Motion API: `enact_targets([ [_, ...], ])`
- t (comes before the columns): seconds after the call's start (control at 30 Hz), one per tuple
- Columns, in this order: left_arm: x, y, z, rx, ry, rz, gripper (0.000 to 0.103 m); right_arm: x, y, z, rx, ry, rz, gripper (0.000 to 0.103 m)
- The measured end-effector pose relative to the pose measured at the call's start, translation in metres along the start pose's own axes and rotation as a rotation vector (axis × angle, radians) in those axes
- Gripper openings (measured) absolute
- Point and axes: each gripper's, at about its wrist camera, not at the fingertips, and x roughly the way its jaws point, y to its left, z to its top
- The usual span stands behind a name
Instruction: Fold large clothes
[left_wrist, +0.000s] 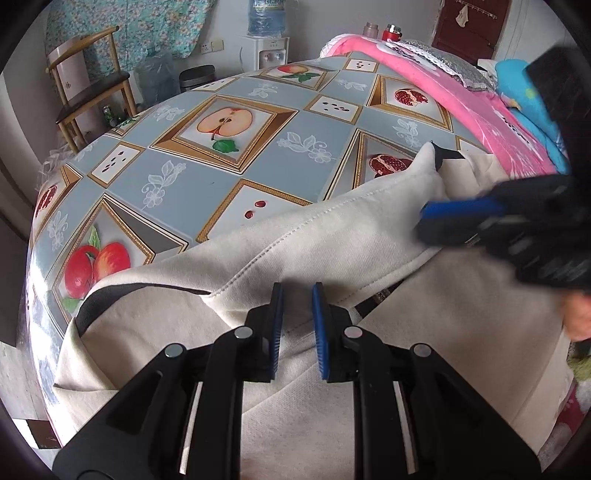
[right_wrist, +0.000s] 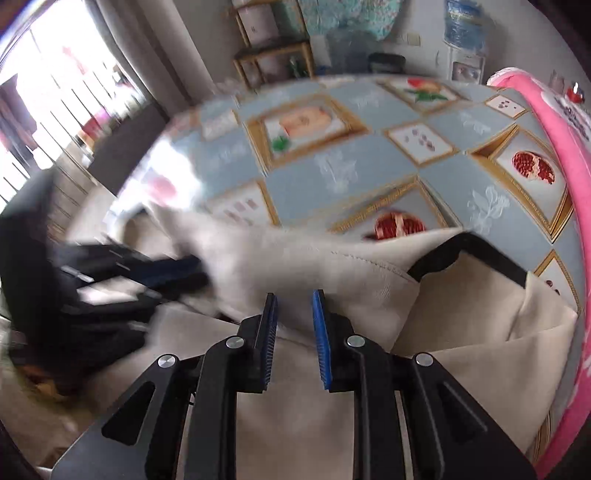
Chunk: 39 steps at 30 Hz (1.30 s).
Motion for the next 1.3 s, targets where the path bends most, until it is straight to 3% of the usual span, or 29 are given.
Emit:
enact_targets([
  [0.03, 0.0, 0.001, 0.0, -0.002, -0.003, -0.004, 0.017, -0.003, 0.002, -0.003, -0.012, -0.038, -0.004, 0.02],
  [0.13, -0.001, 0.003, -0.001, -0.007, -0.008, -0.015, 0.017, -0.015, 0.004, 0.0, 0.038, -0.036, -0.012, 0.02],
  [0.27, -0.002, 0.007, -0.004, -0.032, -0.024, -0.039, 0.017, -0.031, 0.025, 0.007, -0.007, -0.12, 0.07, 0.021],
  [0.47, -0.011, 0.012, -0.007, -0.07, -0.028, -0.045, 0.017, 0.001, 0.033, 0.01, -0.023, -0.099, 0.05, 0.021],
  [0.6, -0.03, 0.016, 0.0, -0.076, -0.105, -0.063, 0.017, 0.002, 0.031, 0.007, -0.024, -0.078, 0.045, 0.022],
  [0.73, -0.008, 0.02, 0.006, -0.08, -0.006, 0.023, 0.016, -0.014, 0.014, 0.004, 0.026, -0.103, 0.077, 0.024],
  [0.8, -0.006, 0.02, 0.0, -0.07, -0.005, 0.027, 0.016, -0.024, 0.001, -0.002, 0.033, -0.127, 0.015, 0.026],
  [0.87, -0.007, 0.02, -0.005, -0.065, -0.01, 0.035, 0.016, -0.013, -0.019, -0.01, 0.061, -0.068, -0.066, 0.028],
  [1.03, -0.018, 0.025, -0.007, -0.121, -0.012, 0.035, 0.018, -0.034, -0.04, -0.017, 0.183, -0.079, 0.02, 0.029],
  [1.1, -0.033, 0.026, -0.009, -0.139, -0.027, 0.06, 0.026, -0.066, -0.04, -0.024, 0.206, -0.141, 0.062, 0.036],
  [1.17, -0.06, 0.026, -0.016, -0.157, -0.068, 0.058, 0.035, -0.098, -0.039, -0.036, 0.212, -0.196, 0.076, 0.06],
  [1.3, -0.115, 0.02, -0.038, -0.201, -0.131, 0.06, 0.055, -0.151, -0.03, -0.072, 0.18, -0.25, 0.087, 0.072],
])
